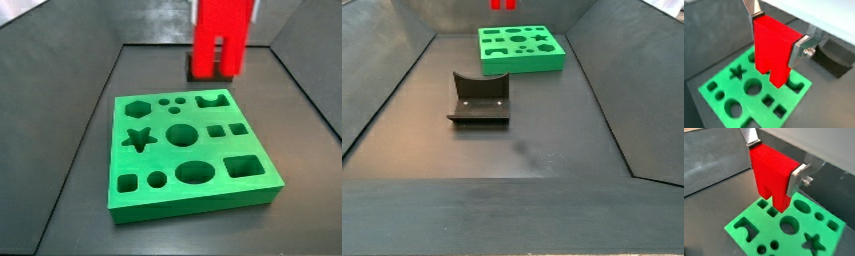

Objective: Pick up the double-square object. Move up. Move to above the board. Insert the double-square object.
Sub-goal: Insert the double-square object.

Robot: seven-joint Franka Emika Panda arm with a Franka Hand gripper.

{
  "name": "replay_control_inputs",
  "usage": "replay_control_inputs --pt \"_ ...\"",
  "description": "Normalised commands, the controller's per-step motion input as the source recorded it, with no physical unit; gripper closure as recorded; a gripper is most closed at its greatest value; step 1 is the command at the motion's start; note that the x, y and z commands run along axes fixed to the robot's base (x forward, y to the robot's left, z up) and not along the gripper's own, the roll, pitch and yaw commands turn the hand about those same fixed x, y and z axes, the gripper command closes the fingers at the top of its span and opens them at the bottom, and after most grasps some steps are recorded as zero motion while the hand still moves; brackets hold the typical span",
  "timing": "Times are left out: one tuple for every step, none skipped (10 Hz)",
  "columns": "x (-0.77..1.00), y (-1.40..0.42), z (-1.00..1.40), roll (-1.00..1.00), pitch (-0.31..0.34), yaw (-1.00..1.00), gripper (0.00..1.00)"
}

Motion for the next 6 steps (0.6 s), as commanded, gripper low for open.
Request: replay_control_inputs --pt "0.69 -0.23 -0.41 0.1 -0.133 0.15 1.0" --pt "0.72 -0.19 -0.36 0.08 -0.154 0.13 1.0" --pt "0.71 -0.16 -0.34 0.08 -0.157 0.14 1.0" --pt "0.61 -0.15 -0.33 0.21 -0.091 0.22 1.0" --pt "0.47 -0.18 -0.38 0.38 -0.006 0.3 1.0" --pt "0.41 -0.18 -0.38 0.42 0.0 0.35 1.0"
